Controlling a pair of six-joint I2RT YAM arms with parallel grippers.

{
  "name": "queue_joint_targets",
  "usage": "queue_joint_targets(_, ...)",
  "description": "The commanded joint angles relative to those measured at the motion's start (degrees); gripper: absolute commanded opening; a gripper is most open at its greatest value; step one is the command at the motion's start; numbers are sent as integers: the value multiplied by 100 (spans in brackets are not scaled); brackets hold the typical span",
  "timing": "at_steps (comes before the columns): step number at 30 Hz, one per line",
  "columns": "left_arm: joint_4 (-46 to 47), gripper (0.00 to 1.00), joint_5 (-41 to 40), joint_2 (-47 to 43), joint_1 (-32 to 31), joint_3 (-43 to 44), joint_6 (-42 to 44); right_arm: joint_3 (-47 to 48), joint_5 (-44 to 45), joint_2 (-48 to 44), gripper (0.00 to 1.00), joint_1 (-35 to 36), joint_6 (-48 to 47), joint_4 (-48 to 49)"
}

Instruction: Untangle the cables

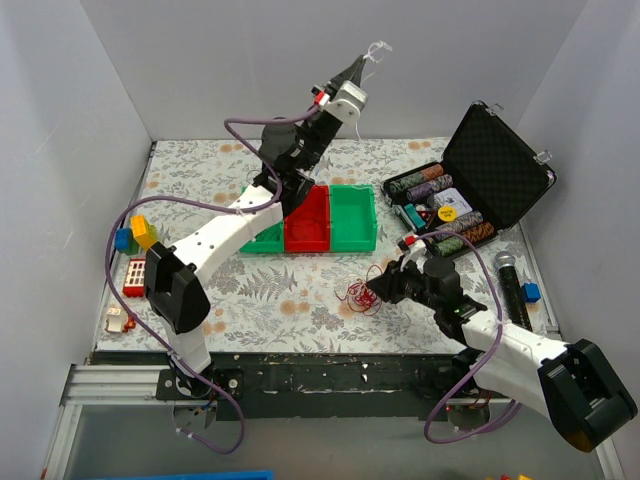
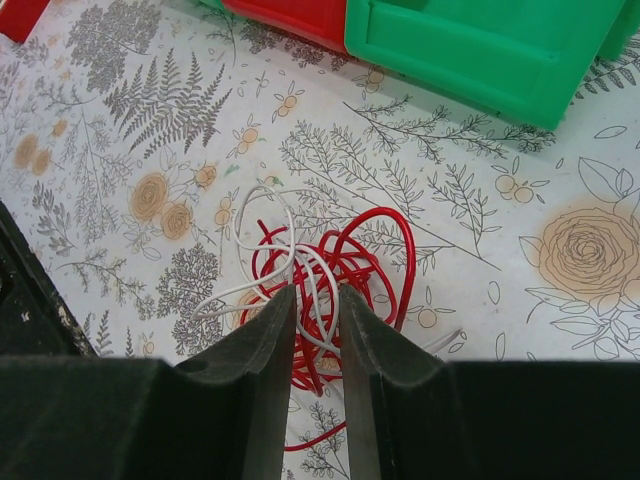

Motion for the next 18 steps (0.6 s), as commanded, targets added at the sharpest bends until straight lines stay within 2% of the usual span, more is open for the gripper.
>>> queue_joint_targets(1,146,0,-2,-112,3,-670,485,-17,62,-116,31,25,-82,130)
queue_joint_targets(13,-135,0,6,-375,47,-1471,187,-25,97,-125,31,25,-65,121)
queue_joint_targets(18,-74,0,-55,-507,47,-2076,353,-8,88,-90,31,25,-65,112)
